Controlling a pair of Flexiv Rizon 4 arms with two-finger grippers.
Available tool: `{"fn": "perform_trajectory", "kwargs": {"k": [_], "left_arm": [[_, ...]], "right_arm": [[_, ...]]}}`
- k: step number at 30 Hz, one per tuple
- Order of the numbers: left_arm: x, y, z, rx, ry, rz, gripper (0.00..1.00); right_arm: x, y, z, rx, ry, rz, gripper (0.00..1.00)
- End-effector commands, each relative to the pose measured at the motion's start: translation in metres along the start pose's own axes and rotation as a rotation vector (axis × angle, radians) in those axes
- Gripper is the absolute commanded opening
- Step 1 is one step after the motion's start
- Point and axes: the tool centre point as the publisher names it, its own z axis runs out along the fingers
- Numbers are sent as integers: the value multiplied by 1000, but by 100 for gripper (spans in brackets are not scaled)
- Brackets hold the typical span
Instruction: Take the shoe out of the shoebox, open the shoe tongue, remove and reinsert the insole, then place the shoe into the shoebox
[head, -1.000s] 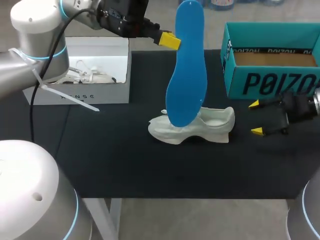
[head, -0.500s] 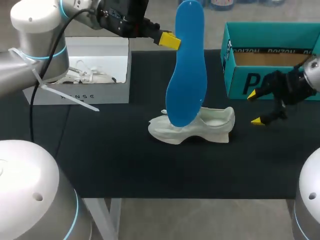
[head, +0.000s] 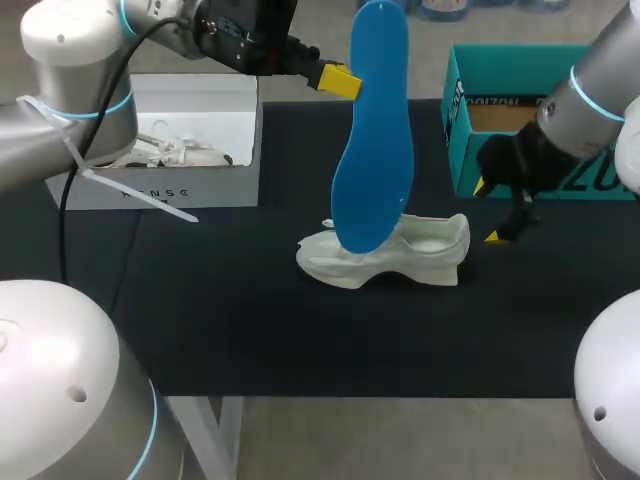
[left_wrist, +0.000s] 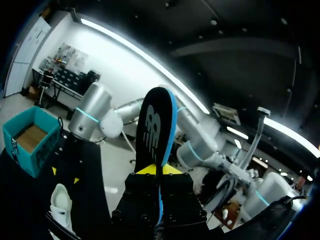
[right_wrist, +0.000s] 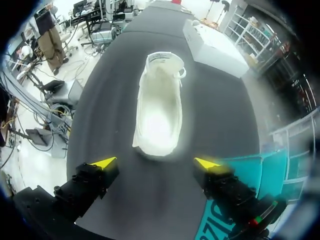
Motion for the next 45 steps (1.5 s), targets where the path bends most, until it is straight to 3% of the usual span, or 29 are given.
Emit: {"fn": "perform_trajectory", "kwargs": {"k": [1, 6, 11, 20, 28, 36, 45], "left_arm": [[0, 1, 1, 2, 0, 1, 0], [0, 1, 1, 2, 0, 1, 0], [18, -6, 14, -24, 2, 20, 0], [40, -11, 11, -27, -6, 33, 0], [40, -11, 11, -27, -6, 33, 0], [40, -11, 11, -27, -6, 33, 0], [40, -11, 11, -27, -6, 33, 0]], "right_arm": [[4, 0, -6, 93, -1, 1, 100], [3, 2, -4, 84, 1, -5, 100], [-2, 4, -4, 70, -9, -5, 100], [-7, 8, -3, 60, -9, -15, 100], [-16, 34, 2, 56, -23, -28, 100], [-28, 45, 23, 86, -74, 52, 100], [-37, 47, 50, 53, -74, 104, 100]]}}
